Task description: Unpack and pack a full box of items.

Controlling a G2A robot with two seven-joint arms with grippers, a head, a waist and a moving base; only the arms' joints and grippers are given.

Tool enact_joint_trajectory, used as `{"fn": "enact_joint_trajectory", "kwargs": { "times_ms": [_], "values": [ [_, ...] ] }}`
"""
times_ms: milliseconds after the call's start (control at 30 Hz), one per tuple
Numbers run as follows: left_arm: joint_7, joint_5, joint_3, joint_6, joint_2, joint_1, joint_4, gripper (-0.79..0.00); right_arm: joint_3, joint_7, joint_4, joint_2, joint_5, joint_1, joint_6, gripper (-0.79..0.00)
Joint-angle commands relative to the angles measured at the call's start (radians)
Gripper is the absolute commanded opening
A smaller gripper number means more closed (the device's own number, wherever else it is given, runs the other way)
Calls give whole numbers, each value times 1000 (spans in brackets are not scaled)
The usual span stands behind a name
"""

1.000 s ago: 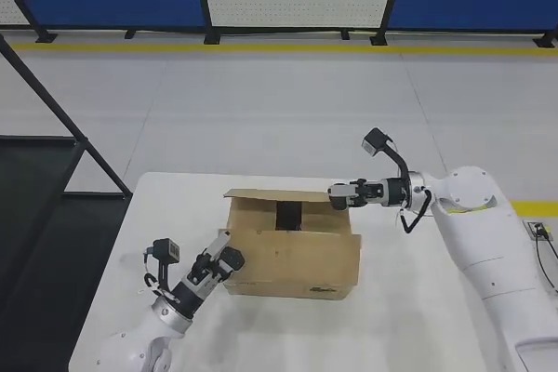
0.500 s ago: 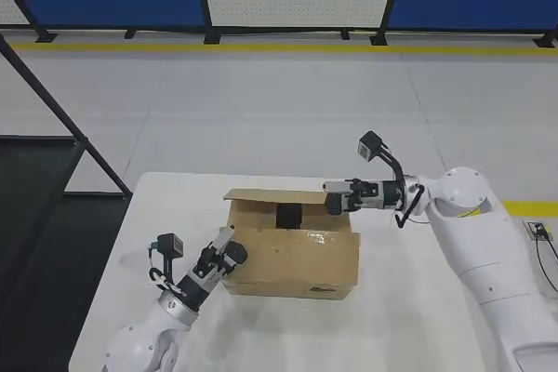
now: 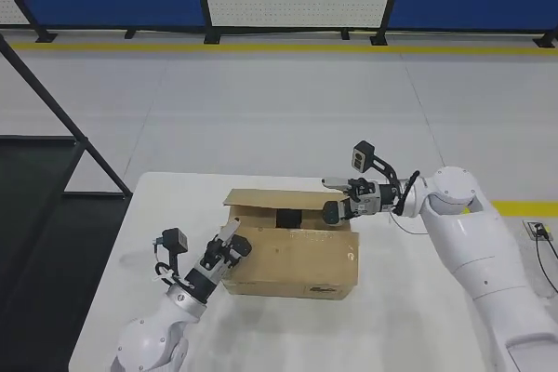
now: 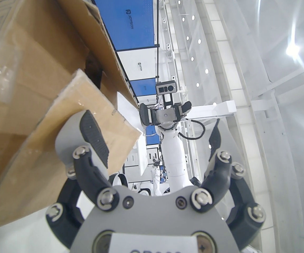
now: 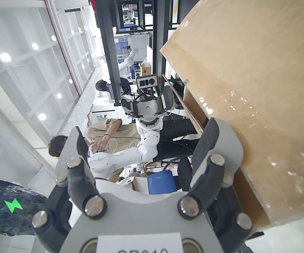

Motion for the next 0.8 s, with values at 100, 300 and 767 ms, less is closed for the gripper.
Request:
{"fn": "enact_joint_trajectory", "kwargs": {
  "times_ms": [100,300,767],
  "values": [
    [21,20,34,22,-8,-44,31,0,-25,-10,27,-12,10,6,5,0],
    [43,20,57,25,-17,-73,57,0,-39,2,56,-21,34,-9,-21,0],
    [118,-81,-146,-99,-9,69,-9,0,-10,-99,-13,0,-24,-103,-229,0]
  ]
}}
